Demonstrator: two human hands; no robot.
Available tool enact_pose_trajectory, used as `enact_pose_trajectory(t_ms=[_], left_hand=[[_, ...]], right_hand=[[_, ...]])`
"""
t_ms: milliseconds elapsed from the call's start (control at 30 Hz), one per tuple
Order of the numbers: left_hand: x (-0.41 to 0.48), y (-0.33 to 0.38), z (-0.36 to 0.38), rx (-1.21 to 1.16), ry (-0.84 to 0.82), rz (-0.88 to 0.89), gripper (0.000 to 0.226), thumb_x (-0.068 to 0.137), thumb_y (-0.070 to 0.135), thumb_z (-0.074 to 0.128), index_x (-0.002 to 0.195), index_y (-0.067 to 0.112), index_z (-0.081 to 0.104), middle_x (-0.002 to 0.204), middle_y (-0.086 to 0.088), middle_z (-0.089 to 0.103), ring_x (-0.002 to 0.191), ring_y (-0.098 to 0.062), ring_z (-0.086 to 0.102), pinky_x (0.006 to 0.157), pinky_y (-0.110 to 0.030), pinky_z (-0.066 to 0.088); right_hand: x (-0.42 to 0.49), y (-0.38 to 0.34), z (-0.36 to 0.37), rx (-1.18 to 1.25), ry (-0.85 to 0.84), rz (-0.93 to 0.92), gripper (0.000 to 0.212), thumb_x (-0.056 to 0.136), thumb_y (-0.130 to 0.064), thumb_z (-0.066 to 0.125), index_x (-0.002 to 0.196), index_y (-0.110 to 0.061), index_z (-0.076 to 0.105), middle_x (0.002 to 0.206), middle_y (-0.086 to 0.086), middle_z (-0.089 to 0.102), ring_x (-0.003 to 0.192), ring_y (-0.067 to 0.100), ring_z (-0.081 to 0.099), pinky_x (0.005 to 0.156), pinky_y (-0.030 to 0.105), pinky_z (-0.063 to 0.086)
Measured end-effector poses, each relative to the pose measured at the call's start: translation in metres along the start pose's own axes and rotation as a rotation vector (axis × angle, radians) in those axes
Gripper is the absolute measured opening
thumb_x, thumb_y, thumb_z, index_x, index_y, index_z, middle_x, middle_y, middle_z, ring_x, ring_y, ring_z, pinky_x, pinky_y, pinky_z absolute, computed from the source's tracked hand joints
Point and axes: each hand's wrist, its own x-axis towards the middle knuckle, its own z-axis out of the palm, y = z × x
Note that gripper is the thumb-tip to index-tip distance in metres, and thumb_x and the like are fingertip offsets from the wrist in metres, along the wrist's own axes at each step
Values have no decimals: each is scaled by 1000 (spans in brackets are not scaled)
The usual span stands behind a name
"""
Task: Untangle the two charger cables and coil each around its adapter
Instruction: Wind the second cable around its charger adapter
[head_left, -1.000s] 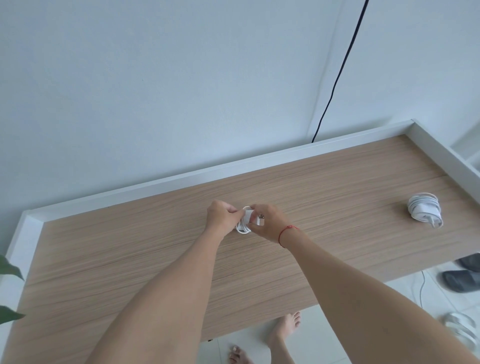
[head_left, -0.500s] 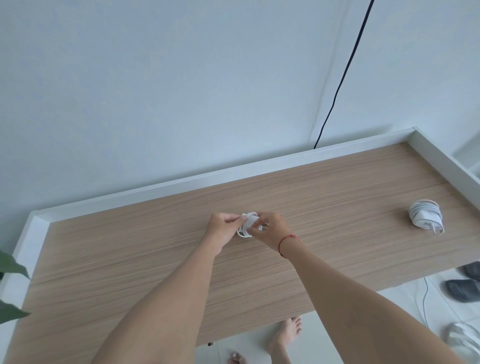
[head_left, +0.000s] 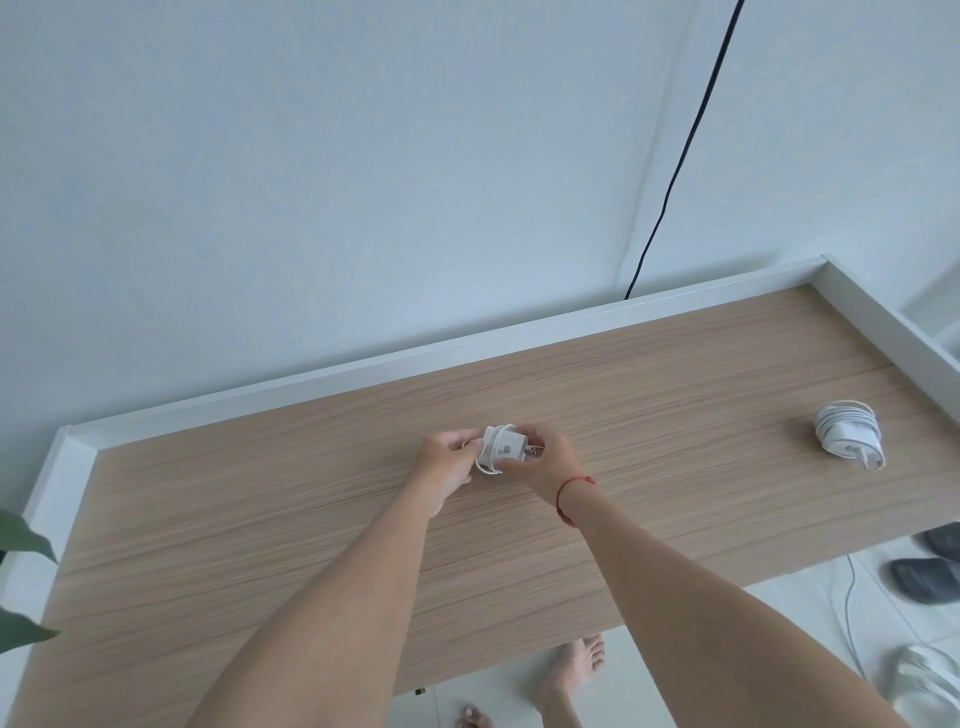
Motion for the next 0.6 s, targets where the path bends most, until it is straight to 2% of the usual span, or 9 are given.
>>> enact_pose_trajectory(t_ms=[100, 200, 367, 533, 600], left_hand=[[1, 1, 1, -109, -31, -36, 24, 95, 12, 59, 118, 12, 66, 110, -7, 67, 97, -18, 67, 86, -32, 56], [1, 1, 4, -199, -31, -84, 22, 94, 9, 60, 115, 6, 67, 109, -10, 68, 94, -18, 68, 82, -29, 57], [-4, 14, 26, -215, -59, -108, 20, 92, 5, 61, 111, 2, 68, 106, -13, 70, 92, -19, 70, 74, -22, 57], [-13, 44, 82, -210, -108, -88, 21, 90, 0, 63, 110, -2, 67, 99, -14, 69, 85, -21, 69, 60, -16, 57], [-16, 57, 114, -191, -131, -74, 21, 90, 1, 63, 110, -2, 67, 101, -16, 69, 90, -24, 69, 63, -17, 58]], right_hand=[[2, 0, 0, 59, 19, 18, 37, 82, -14, 71, 118, -15, 61, 108, -1, 62, 94, 11, 59, 71, 15, 47], [2, 0, -1, 135, 40, 61, 30, 87, -14, 64, 117, -17, 64, 108, 0, 64, 96, 17, 63, 80, 28, 55], [0, 3, -24, 156, 88, 108, 29, 88, -14, 61, 116, -19, 65, 106, 2, 59, 101, 20, 61, 90, 42, 55], [-4, 9, -83, 166, 171, 145, 32, 85, -13, 62, 116, -20, 66, 117, 7, 57, 100, 18, 60, 90, 43, 55], [-7, 15, -115, 165, 217, 164, 32, 85, -13, 61, 116, -20, 66, 117, 6, 57, 99, 17, 59, 92, 42, 54]])
